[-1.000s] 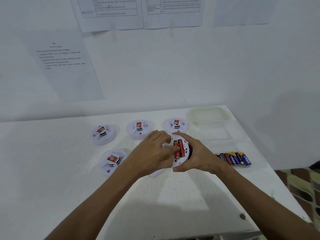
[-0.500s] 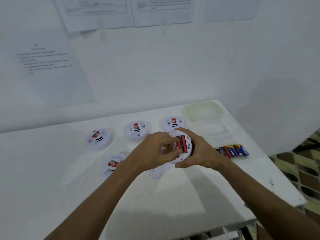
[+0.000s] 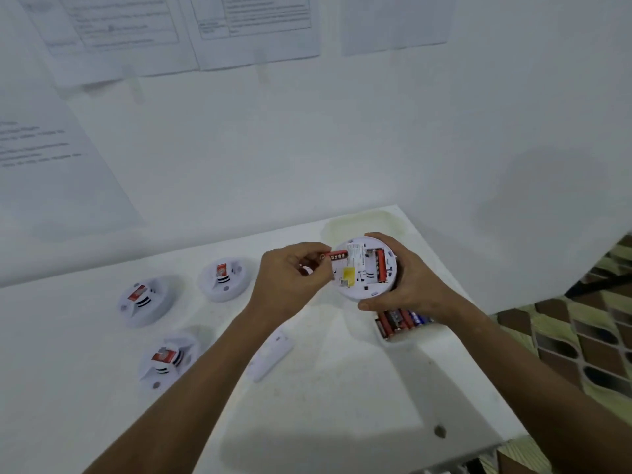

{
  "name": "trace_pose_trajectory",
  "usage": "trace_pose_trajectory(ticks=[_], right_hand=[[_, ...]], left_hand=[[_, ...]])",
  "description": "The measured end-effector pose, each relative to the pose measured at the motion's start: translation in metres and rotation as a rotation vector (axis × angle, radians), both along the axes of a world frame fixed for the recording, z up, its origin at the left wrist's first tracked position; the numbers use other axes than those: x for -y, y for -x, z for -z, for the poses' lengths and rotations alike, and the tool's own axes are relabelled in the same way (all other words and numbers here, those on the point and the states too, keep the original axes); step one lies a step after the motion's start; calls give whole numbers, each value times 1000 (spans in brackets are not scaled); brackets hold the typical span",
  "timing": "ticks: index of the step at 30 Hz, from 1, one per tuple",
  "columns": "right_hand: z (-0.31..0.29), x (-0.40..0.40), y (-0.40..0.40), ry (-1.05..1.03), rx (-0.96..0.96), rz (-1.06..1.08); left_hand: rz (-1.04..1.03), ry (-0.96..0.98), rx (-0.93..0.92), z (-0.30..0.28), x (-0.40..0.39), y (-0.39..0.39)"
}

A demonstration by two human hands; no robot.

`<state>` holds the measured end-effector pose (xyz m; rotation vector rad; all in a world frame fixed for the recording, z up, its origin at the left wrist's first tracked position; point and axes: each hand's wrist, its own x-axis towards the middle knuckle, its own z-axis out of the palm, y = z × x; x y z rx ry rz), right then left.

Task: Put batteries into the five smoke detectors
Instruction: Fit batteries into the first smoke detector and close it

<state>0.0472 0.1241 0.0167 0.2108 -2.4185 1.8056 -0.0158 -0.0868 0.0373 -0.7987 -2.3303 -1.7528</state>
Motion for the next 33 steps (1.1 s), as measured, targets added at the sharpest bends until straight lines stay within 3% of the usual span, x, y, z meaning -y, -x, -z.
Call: trace_pose_trajectory(ticks=[5,11,18,33], right_hand=[[-3,-70,2,-10,17,-21],[-1,-124,8,-16,28,-81],[15,-137,19,-24,83,-147],[27,-139,24,-16,122,-135]], left_hand=[[-114,55,32,14,-48,5],[-51,631,56,34,-82,20],[-6,1010,9,27,-105,30],[-60,1270,-22,36,-124,43]])
